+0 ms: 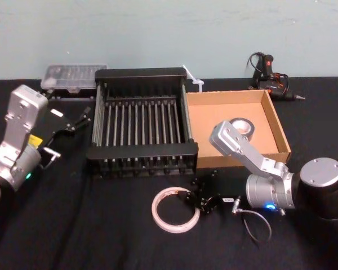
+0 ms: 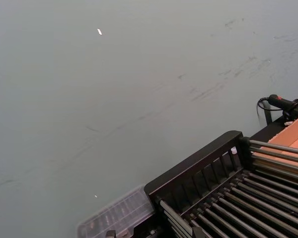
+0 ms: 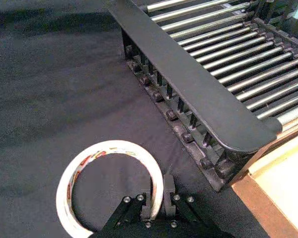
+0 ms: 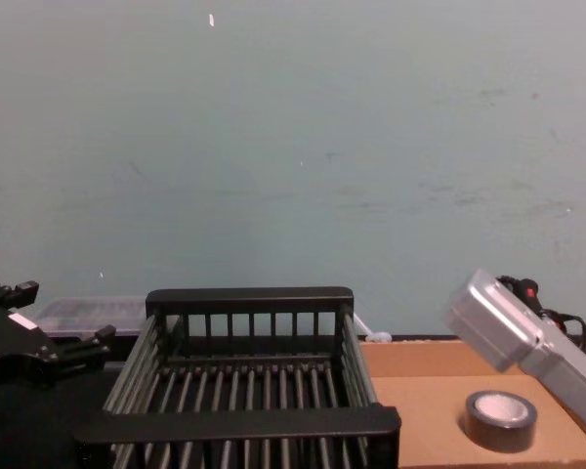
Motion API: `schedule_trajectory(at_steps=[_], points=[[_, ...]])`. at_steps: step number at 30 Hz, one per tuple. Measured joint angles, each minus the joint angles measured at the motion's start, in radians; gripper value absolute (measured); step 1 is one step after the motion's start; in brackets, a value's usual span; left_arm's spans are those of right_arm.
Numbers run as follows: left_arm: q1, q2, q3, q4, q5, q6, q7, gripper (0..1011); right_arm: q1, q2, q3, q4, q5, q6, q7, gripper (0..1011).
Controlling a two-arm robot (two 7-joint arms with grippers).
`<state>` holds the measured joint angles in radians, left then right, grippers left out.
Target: Pick up the white tape and place it into the black box , Pick up the silver tape and place it into the brown box.
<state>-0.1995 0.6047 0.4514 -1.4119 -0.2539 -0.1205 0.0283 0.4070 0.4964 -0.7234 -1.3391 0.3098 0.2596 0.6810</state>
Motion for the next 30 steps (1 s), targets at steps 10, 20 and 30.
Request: schedule_trajectory(at_steps=[10, 20, 30], points=[[0.0, 0.0, 0.0, 0.0, 0.0, 0.0, 0.0, 1001, 0.0, 0.0, 0.0, 0.0, 0.0, 0.0, 0.0, 106], [0.0, 0.0, 0.0, 0.0, 0.0, 0.0, 0.0, 1001, -0.001, 0.002, 0.002, -0.002, 0.0, -0.002, 0.001, 107], [0.0, 0.0, 0.0, 0.0, 0.0, 0.0, 0.0, 1001, -0.014, 0.023, 0.012, -0.03, 0.021, -0.027, 0.034, 107]])
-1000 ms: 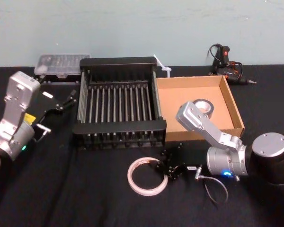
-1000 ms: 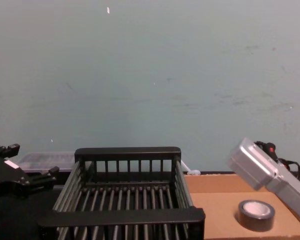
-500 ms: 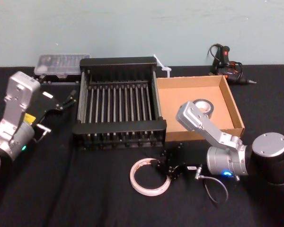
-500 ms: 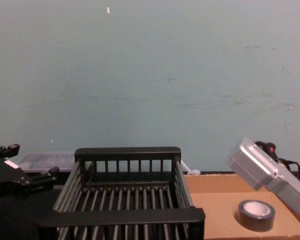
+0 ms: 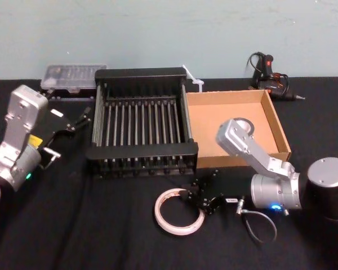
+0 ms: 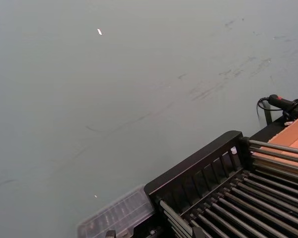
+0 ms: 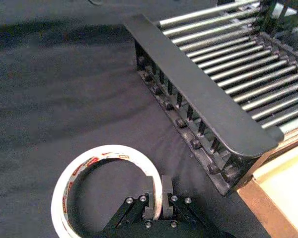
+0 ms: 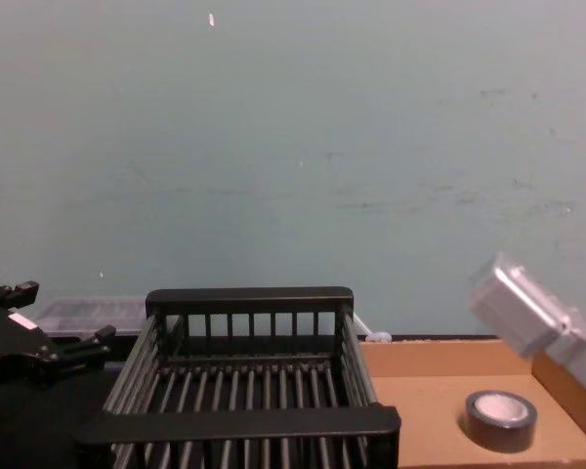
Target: Pick up the white tape and place it into the black box , Pick up the silver tape and place it into the brown box.
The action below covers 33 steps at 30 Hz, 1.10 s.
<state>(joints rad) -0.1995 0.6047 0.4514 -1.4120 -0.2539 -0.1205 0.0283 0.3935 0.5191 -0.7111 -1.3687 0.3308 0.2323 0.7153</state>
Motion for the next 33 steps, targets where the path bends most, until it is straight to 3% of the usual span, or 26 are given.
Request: schedule_trajectory(at_steps=[16, 33], points=[[0.0, 0.0, 0.0, 0.0, 0.0, 0.0, 0.0, 1001, -0.045, 0.071, 0.031, -0.126, 0.068, -0.053, 0.018, 106], [0.0, 0.0, 0.0, 0.0, 0.0, 0.0, 0.0, 1001, -0.091, 0.104, 0.088, -0.184, 0.141, -0.133, -0.003, 106]])
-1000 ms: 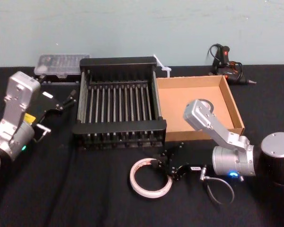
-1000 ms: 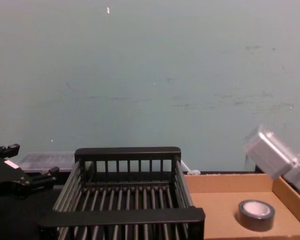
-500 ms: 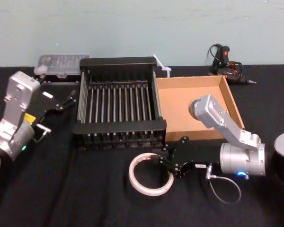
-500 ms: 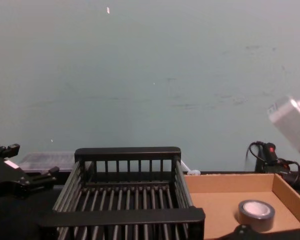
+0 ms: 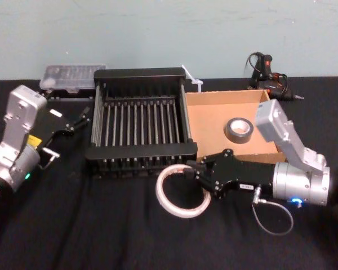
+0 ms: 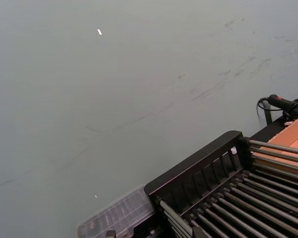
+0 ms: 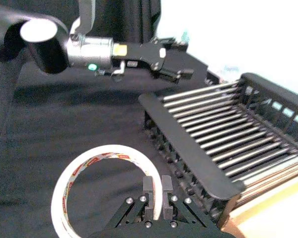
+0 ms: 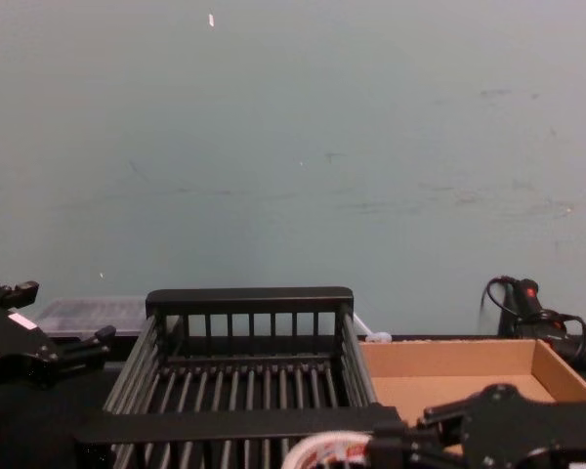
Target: Pick up the white tape and place it into the black box , Pick up the silver tape and place it into the brown box.
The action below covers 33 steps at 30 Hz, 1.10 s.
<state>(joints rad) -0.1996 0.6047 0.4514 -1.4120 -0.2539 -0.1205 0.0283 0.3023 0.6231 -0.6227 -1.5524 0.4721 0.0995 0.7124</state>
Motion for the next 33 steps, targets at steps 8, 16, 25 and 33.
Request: schedule_trajectory(at_steps=[8, 16, 25, 33], points=[[0.0, 0.0, 0.0, 0.0, 0.0, 0.0, 0.0, 1001, -0.023, 0.0, 0.042, -0.008, 0.044, -0.038, -0.023, 106], [0.0, 0.0, 0.0, 0.0, 0.0, 0.0, 0.0, 1001, -0.032, -0.013, 0.07, -0.005, 0.065, -0.051, -0.055, 107], [0.0, 0.0, 0.0, 0.0, 0.0, 0.0, 0.0, 1001, -0.036, -0.039, 0.094, 0.01, 0.088, -0.048, -0.089, 106], [0.0, 0.0, 0.0, 0.0, 0.0, 0.0, 0.0, 1001, 0.004, -0.073, 0.101, 0.051, 0.096, -0.027, -0.107, 106]])
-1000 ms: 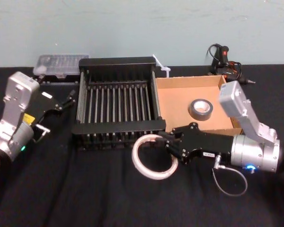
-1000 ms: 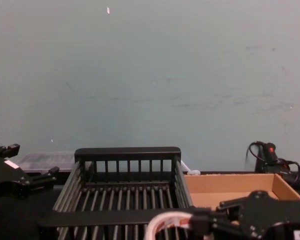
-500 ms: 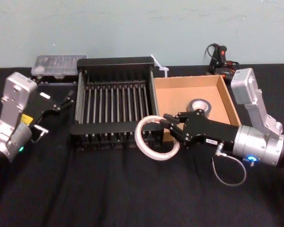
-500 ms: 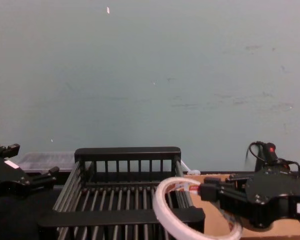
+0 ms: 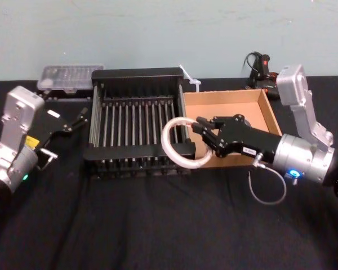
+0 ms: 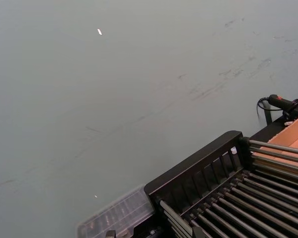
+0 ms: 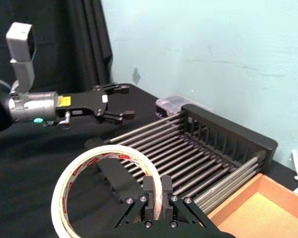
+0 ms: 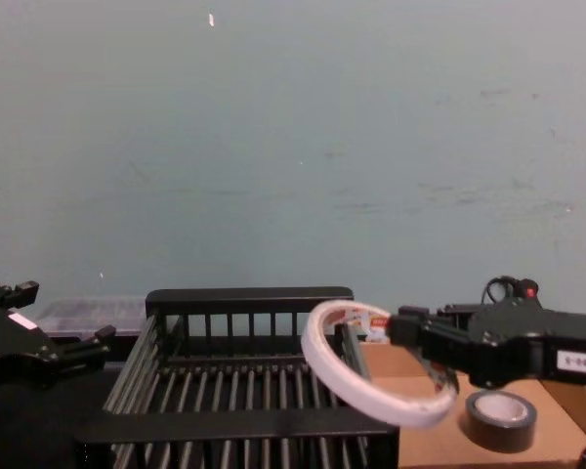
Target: Pick up the white tape and place it into the black box , Pick up the silver tape and place it into the brown box.
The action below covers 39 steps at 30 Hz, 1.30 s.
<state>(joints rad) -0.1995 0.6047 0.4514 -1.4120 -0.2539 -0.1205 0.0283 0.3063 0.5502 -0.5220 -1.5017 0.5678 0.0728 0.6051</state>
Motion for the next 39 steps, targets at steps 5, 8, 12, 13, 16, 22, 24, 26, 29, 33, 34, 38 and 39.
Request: schedule_trajectory(at_steps=[5, 8, 12, 13, 16, 22, 24, 26, 29, 33, 34, 38, 39], points=[[0.0, 0.0, 0.0, 0.0, 0.0, 0.0, 0.0, 1002, 0.03, -0.024, -0.003, 0.037, -0.002, 0.007, -0.006, 106], [0.0, 0.0, 0.0, 0.0, 0.0, 0.0, 0.0, 1001, 0.051, -0.039, -0.005, 0.064, -0.004, 0.01, -0.007, 106], [0.0, 0.0, 0.0, 0.0, 0.0, 0.0, 0.0, 1001, 0.078, -0.06, -0.01, 0.105, -0.008, 0.013, -0.008, 106], [0.0, 0.0, 0.0, 0.0, 0.0, 0.0, 0.0, 1001, 0.084, -0.064, -0.011, 0.112, -0.01, 0.013, -0.008, 106], [0.0, 0.0, 0.0, 0.0, 0.0, 0.0, 0.0, 1001, 0.102, -0.078, -0.016, 0.136, -0.016, 0.015, -0.007, 106], [0.0, 0.0, 0.0, 0.0, 0.0, 0.0, 0.0, 1001, 0.133, -0.099, -0.028, 0.172, -0.027, 0.024, -0.005, 106], [0.0, 0.0, 0.0, 0.0, 0.0, 0.0, 0.0, 1001, 0.147, -0.107, -0.033, 0.187, -0.034, 0.025, -0.004, 106], [0.0, 0.0, 0.0, 0.0, 0.0, 0.0, 0.0, 1001, 0.16, -0.117, -0.036, 0.202, -0.04, 0.025, -0.003, 106], [0.0, 0.0, 0.0, 0.0, 0.0, 0.0, 0.0, 1001, 0.18, -0.132, -0.04, 0.229, -0.048, 0.024, -0.002, 106], [0.0, 0.0, 0.0, 0.0, 0.0, 0.0, 0.0, 1001, 0.206, -0.151, -0.047, 0.262, -0.059, 0.023, 0.001, 107], [0.0, 0.0, 0.0, 0.0, 0.0, 0.0, 0.0, 1001, 0.212, -0.156, -0.048, 0.269, -0.061, 0.023, 0.002, 106], [0.0, 0.0, 0.0, 0.0, 0.0, 0.0, 0.0, 1001, 0.244, -0.184, -0.054, 0.32, -0.071, 0.022, 0.006, 106], [0.0, 0.0, 0.0, 0.0, 0.0, 0.0, 0.0, 1001, 0.25, -0.188, -0.055, 0.33, -0.073, 0.021, 0.008, 106]])
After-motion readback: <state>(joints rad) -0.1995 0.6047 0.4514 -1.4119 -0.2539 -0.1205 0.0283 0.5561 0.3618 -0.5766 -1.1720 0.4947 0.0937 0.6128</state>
